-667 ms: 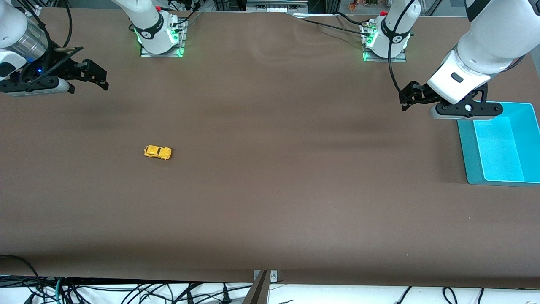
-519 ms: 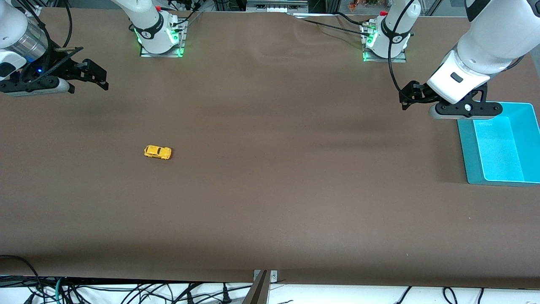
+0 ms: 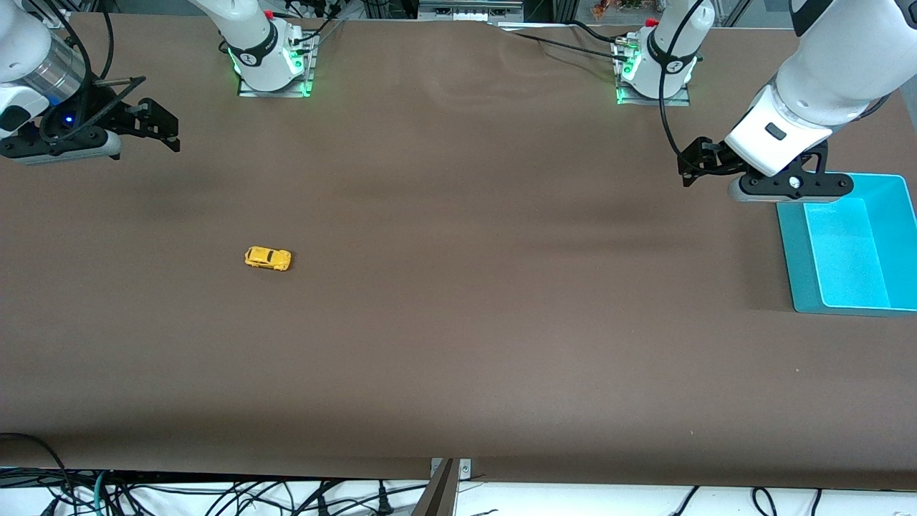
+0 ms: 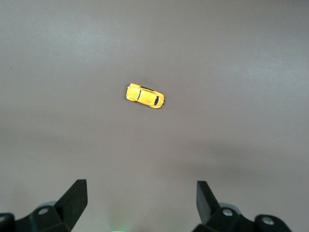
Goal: Wind and store yellow beetle car
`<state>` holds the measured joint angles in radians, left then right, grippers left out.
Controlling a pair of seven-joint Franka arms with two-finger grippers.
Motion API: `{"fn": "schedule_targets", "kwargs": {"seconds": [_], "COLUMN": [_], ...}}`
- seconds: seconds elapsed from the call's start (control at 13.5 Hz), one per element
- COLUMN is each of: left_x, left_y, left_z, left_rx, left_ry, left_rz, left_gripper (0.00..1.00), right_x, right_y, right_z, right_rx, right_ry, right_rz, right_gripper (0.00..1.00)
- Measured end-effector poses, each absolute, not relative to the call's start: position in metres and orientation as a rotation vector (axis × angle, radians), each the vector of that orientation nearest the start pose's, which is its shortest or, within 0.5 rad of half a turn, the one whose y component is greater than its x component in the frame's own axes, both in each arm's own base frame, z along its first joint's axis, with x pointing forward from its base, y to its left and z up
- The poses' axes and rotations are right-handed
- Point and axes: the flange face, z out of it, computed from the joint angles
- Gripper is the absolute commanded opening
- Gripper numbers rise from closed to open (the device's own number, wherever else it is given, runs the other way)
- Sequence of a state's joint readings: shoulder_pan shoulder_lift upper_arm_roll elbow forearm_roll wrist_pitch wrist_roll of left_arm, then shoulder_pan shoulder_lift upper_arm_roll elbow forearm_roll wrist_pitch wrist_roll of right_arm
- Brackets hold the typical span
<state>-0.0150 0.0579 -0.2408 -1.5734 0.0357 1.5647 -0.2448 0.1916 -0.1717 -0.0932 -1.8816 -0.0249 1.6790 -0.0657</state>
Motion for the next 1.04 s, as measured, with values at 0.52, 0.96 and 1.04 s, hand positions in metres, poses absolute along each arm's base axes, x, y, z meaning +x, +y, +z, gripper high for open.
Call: {"fn": "schedule_targets", "kwargs": {"seconds": [0.52, 0.96, 1.04], "left_x": [0.552, 0.555, 0.555], "left_y": [-0.138, -0.128, -0.127], "left_z": [0.591, 0.591, 0.591], "left_rx": [-3.103, -3.103, -3.103], "left_ry": [0.02, -0.011, -0.013], "left_rz": [0.088, 0.089, 0.089], "left_gripper": [1.0, 1.0, 1.0], "right_x": [0.509, 0.519, 0.521], "right_y": [0.037, 0.046, 0.049], "right_z": [0.575, 0.538, 0.525], "right_rx": [-3.144, -3.144, -3.145], "right_ry": [-0.252, -0.285, -0.294], "right_rz": [0.121, 0.165, 0.157], "right_gripper": [1.0, 1.0, 1.0]}}
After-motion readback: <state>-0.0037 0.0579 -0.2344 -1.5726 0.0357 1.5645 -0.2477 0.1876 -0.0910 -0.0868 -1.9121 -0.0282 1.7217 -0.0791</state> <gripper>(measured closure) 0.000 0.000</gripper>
